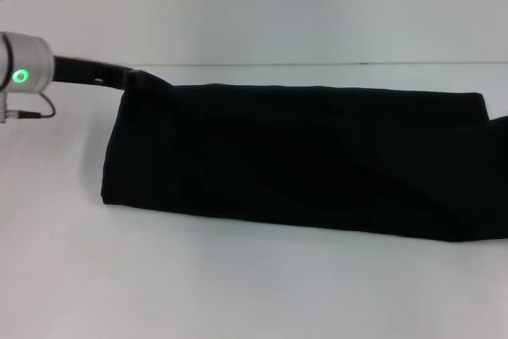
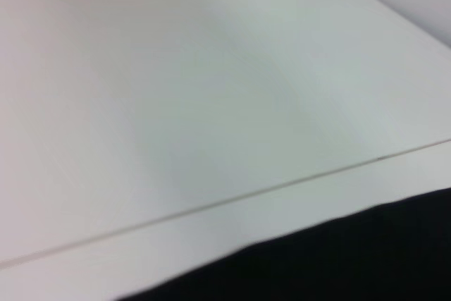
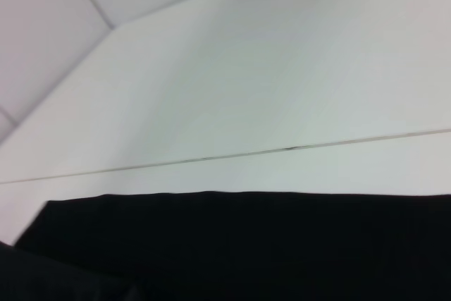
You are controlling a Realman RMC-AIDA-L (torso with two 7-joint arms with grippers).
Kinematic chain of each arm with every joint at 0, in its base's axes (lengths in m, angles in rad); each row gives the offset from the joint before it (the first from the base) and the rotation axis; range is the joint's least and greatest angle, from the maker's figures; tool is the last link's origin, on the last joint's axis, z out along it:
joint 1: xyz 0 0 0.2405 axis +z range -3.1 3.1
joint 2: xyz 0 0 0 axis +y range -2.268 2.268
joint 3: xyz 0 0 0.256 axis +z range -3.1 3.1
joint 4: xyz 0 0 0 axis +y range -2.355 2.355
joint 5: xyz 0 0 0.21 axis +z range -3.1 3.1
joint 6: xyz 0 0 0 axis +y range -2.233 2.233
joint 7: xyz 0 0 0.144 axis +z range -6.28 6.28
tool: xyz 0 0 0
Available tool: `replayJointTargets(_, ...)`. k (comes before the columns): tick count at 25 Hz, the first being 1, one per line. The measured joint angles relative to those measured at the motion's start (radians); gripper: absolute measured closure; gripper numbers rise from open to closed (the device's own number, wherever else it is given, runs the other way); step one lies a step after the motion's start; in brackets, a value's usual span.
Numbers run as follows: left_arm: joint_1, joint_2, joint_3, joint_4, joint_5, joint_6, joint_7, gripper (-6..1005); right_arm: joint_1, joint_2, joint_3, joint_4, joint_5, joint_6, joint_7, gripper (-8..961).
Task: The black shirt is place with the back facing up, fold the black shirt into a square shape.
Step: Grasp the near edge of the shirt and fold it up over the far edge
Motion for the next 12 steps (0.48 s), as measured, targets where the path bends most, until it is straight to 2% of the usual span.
replayJointTargets(5, -0.026, -0.004, 0.085, -0.022, 0.006, -0.117, -0.009, 995, 0.051, 0.002, -0.054, 0.030, 0.000, 0.150, 0.037, 942)
replayJointTargets(12, -0.059, 0.001, 0.097, -0.023, 0.009, -0.194, -0.013, 995, 0.102, -0.013, -0.090, 0.048, 0.000, 0.260, 0.078, 942)
